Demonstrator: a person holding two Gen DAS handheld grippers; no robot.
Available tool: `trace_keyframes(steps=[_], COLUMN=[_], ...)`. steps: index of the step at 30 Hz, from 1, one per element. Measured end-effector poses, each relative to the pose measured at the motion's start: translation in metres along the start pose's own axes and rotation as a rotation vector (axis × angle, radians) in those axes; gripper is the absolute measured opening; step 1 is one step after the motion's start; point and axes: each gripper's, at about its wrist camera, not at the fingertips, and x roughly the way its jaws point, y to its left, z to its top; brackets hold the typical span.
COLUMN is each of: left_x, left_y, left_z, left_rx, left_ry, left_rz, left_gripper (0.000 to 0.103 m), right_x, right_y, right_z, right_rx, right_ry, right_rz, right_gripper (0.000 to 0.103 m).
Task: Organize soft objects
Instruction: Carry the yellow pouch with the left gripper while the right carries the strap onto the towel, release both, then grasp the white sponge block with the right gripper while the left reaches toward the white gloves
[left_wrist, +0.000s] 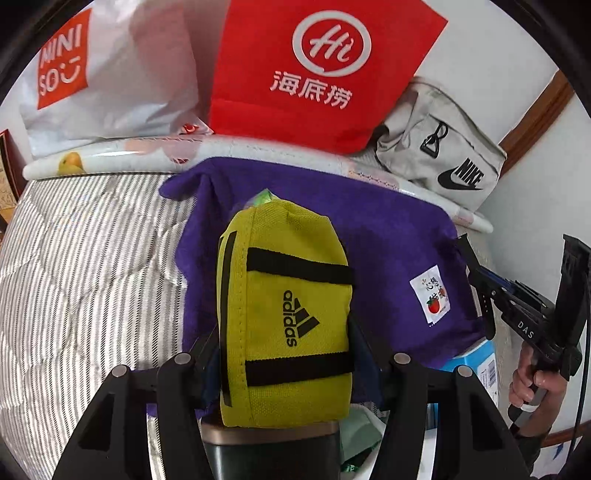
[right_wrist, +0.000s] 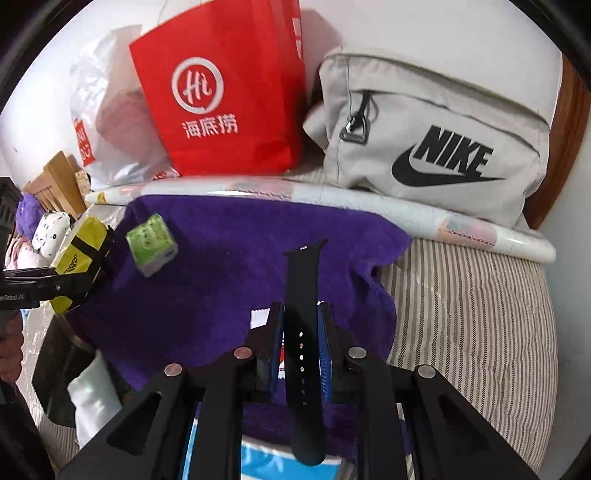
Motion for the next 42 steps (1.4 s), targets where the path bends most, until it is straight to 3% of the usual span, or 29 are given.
trace_keyframes(steps=[19, 20, 23, 24, 31, 36, 42], left_x=[0.027, 0.027, 0.021, 0.018, -0.011, -0.045, -0.076], left_y=[-0.003, -0.003, -0.002, -0.002, -0.003, -0.003, -0.012], left_z=[0.002, 0.003, 0.003, 0.002, -0.008, -0.026, -0.056], left_rx=[0.017, 0.017, 0.009, 0.009, 0.016, 0.015, 0.034], left_ry=[0.057, 0.060, 0.040, 0.033, -0.021, -0.107, -0.105], left_rz=[0.026, 0.025, -0.003, 0.009, 0.059, 0.039, 0.038], left_gripper=[0.062, 0.064, 0.068, 0.071, 0.071, 0.071, 0.071], right_x=[0.036, 0.037, 0.036, 0.033, 0.001, -0.036, -0.075], right_y=[0.001, 0.002, 0.004, 0.005, 0.010, 0.022, 0.045], right_z=[-0.003, -0.003, -0.003, -0.003, -0.002, -0.014, -0.044], right_rx=[-0.015, -0.016, -0.021, -0.021, -0.020, -0.032, -0.053], right_ry=[0.113, 0.119, 0.122, 0.109, 0.061, 0.001, -0.041], right_rz=[0.015, 0.017, 0.026, 0.021, -0.001, 0.010, 0.063], right_gripper=[0.018, 0.021, 0.054, 0.057, 0.058, 0.058, 0.057])
